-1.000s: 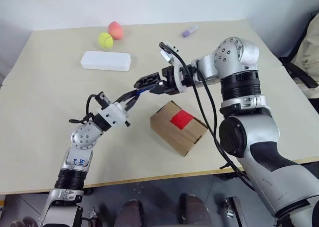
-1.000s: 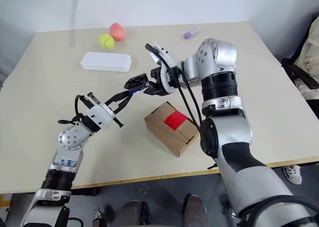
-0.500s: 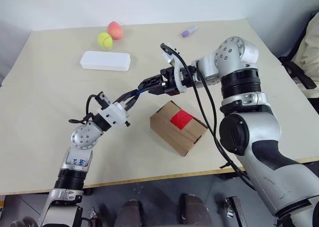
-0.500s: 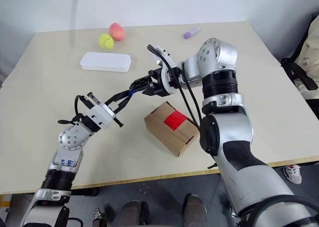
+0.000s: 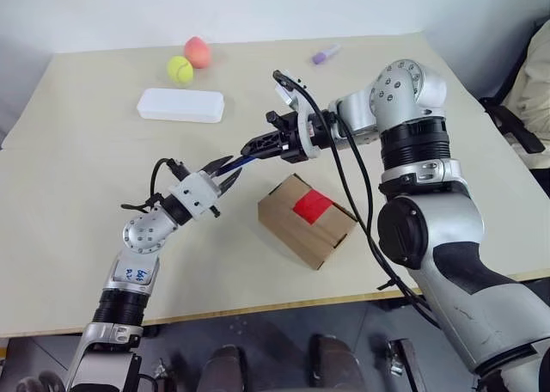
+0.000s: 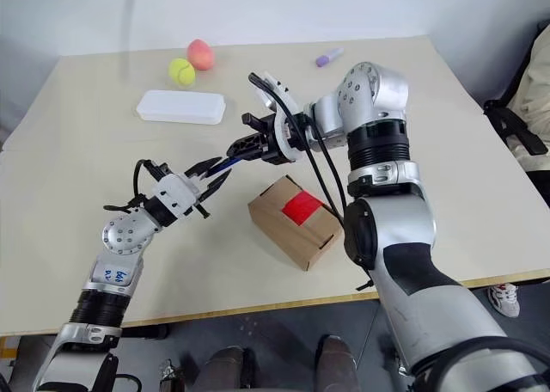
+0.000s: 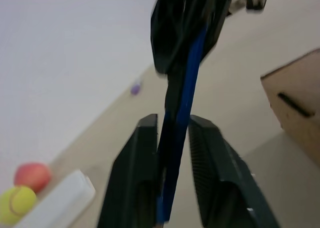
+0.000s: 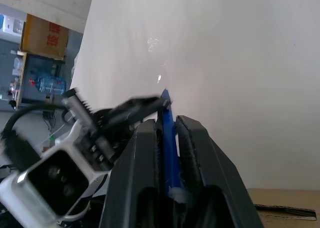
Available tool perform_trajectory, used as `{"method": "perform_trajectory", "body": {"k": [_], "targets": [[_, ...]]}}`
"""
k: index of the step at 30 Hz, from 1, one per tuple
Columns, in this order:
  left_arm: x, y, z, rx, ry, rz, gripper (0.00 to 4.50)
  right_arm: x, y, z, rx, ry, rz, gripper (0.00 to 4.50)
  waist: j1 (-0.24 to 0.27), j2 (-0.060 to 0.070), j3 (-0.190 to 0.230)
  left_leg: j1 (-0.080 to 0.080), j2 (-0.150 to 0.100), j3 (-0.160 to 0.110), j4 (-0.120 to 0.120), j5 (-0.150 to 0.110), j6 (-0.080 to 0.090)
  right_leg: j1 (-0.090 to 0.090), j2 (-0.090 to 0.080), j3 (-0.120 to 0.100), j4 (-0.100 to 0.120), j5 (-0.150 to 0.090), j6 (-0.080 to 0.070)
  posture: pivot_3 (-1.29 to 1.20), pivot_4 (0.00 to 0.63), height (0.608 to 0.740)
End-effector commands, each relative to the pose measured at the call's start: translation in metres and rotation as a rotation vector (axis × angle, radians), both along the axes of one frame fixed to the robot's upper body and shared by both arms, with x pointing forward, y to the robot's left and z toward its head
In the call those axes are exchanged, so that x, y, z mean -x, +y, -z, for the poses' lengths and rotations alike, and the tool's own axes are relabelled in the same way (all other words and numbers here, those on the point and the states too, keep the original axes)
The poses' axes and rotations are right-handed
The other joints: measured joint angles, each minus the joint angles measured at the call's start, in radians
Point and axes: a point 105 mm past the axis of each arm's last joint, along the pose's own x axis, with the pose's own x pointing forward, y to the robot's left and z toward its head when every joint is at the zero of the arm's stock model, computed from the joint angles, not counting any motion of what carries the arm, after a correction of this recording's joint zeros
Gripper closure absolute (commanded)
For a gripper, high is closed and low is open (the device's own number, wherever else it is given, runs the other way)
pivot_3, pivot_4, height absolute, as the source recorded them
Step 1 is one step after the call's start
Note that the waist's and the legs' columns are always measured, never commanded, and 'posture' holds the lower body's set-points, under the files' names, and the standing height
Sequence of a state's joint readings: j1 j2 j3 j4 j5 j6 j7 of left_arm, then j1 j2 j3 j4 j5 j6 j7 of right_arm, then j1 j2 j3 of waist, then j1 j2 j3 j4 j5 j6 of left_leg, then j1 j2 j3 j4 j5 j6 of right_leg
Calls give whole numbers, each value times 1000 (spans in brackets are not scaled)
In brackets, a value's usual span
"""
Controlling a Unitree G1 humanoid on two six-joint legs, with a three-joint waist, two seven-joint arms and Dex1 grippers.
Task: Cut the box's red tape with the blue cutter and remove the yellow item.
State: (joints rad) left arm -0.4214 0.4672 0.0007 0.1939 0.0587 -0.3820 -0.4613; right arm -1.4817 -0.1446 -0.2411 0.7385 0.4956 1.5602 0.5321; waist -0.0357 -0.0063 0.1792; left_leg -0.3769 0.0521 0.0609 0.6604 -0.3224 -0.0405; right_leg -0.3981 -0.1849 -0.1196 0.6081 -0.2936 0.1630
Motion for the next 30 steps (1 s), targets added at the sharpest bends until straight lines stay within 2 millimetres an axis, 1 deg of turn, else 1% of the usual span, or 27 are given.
{"method": "perform_trajectory", "body": {"k": [1,4,6,8,9,13,16,20,22,24,28,30], "targets": [[-1,2,-11,7,2,-22,2240,9,3,-23,-39,-113,-67,4336,0,0,0,0,0,0,0,0,0,0,0,0,0,0,0,0,150,740],[-2,7,-18,104,51,-32,1419,12,0,-23,-16,-222,-95,4336,1,0,0,0,0,0,0,0,0,0,0,0,-1,0,0,0,150,740],[-2,12,-21,153,106,-32,795,14,-2,-21,10,-290,-120,4336,2,0,0,0,0,0,0,0,0,0,0,0,0,0,0,0,150,740],[-1,21,-26,203,147,-33,163,16,-5,-21,22,-340,-137,4336,2,0,0,0,0,0,0,0,0,0,0,0,0,0,0,0,150,740],[-2,25,-29,214,160,-39,8,16,-6,-21,25,-360,-143,4336,2,0,0,0,0,0,0,0,0,0,0,0,0,0,0,0,150,740],[1,35,-35,270,217,-31,0,14,-10,-21,45,-433,-144,4336,-1,0,0,0,0,0,0,0,0,0,0,0,0,0,0,0,150,740],[7,46,-35,333,319,-4,0,11,-14,-24,59,-511,-136,4336,-2,0,0,0,0,0,0,0,0,0,0,0,0,0,0,0,150,740],[25,58,-25,390,513,48,0,10,-23,-33,63,-634,-130,4336,-3,-1,0,0,0,0,-1,0,0,0,0,0,-1,0,0,0,150,740],[32,61,-22,371,548,61,0,12,-26,-34,79,-684,-147,4336,-1,-1,0,0,0,0,-1,0,0,0,0,0,-1,0,0,0,150,740],[34,64,-22,362,560,52,0,13,-29,-34,80,-695,-150,4336,1,-1,0,0,0,0,-1,0,0,0,0,0,-1,0,0,0,150,740],[37,62,-22,372,583,74,0,12,-33,-34,75,-704,-130,4336,6,-1,0,0,0,0,0,0,0,0,0,0,-1,0,0,0,150,740],[41,55,-19,359,614,105,0,12,-36,-38,76,-747,-121,4336,6,-1,0,0,0,0,0,0,0,0,0,0,-1,0,0,0,150,740]]}}
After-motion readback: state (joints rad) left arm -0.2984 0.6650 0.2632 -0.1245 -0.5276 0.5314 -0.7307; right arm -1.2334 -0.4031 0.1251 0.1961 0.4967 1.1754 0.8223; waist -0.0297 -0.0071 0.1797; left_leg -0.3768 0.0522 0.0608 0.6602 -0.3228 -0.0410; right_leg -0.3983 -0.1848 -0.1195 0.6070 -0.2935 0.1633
